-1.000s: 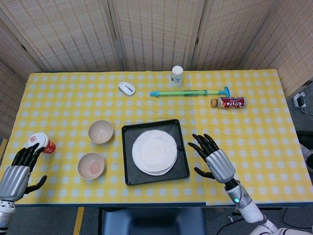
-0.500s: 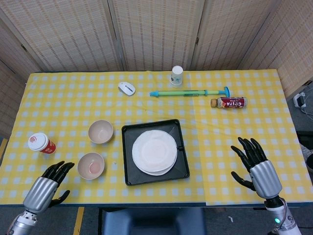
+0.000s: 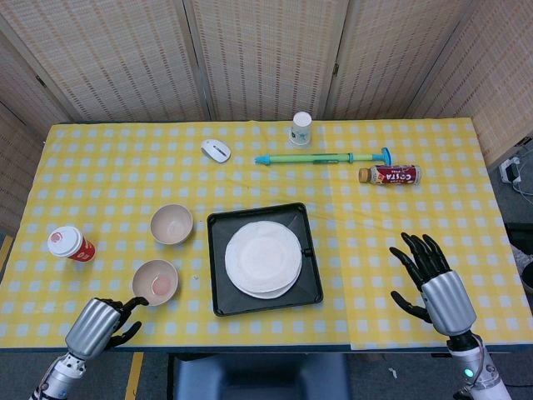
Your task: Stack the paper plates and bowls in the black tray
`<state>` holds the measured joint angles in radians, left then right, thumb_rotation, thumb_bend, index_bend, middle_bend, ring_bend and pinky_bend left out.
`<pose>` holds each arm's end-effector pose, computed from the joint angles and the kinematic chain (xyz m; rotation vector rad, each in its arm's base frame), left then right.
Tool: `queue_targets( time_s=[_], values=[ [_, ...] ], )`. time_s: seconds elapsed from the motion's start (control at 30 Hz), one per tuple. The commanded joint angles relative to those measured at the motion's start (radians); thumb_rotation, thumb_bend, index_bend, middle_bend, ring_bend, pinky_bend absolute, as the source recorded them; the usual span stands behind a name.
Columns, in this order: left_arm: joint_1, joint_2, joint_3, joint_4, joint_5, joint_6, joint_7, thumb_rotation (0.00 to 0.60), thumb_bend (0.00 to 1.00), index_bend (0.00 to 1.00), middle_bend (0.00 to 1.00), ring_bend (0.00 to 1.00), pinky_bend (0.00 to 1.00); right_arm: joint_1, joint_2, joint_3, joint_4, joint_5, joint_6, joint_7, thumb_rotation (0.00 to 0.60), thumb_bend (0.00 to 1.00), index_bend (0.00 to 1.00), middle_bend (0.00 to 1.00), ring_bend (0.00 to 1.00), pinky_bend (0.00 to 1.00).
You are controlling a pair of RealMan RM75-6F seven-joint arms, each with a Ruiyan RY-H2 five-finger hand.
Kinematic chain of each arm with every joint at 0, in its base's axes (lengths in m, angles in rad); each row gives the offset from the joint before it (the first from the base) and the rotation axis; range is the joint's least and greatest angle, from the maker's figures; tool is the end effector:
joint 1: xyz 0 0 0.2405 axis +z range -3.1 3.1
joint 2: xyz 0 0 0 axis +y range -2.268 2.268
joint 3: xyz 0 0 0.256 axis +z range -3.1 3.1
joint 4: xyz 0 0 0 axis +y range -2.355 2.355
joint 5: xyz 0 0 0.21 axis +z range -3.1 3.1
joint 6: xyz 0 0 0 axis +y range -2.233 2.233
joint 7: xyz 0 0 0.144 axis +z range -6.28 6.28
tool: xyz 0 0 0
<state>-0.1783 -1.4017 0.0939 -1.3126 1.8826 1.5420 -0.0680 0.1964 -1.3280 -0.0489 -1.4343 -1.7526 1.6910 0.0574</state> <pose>-0.2775 0.1678 0.0587 -1.8238 -0.7841 -1.1638 -0.2662 -0.1865 0.1070 1.5692 -0.7267 1.2755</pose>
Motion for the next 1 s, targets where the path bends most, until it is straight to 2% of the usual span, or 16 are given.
queue_targets(
  time_s=[0.03,0.17,0.3,0.57,1.0],
  values=[
    [-0.017,0.003,0.006,-0.023,-0.015,-0.048,0.018,0.6,0.36,0.5,1.0,0.96,1.0,0.0,0.001,0.003,0.002,-0.001,-0.009,0.002,0.6,0.26,0.15,0.0,0.0,0.0],
    [-0.036,-0.002,0.009,-0.049,-0.046,-0.115,0.048,0.6,0.36,0.5,1.0,0.97,1.0,0.0,0.006,0.002,0.0,-0.004,-0.026,0.01,0.6,0.26,0.15,0.0,0.0,0.0],
    [-0.051,-0.03,-0.008,-0.037,-0.057,-0.13,0.096,0.6,0.36,0.46,1.0,0.98,1.0,0.0,0.009,0.003,-0.007,-0.007,-0.039,0.012,0.6,0.26,0.15,0.0,0.0,0.0],
    [-0.076,-0.064,-0.033,-0.008,-0.123,-0.18,0.088,0.6,0.36,0.44,1.0,0.98,1.0,-0.002,0.004,0.01,-0.006,-0.006,-0.059,0.003,0.6,0.26,0.15,0.0,0.0,0.0],
    [-0.12,-0.095,-0.035,0.053,-0.169,-0.242,0.041,0.6,0.36,0.51,1.0,0.99,1.0,0.005,0.006,0.02,0.002,0.008,-0.107,0.008,0.6,0.26,0.15,0.0,0.0,0.0]
  ],
)
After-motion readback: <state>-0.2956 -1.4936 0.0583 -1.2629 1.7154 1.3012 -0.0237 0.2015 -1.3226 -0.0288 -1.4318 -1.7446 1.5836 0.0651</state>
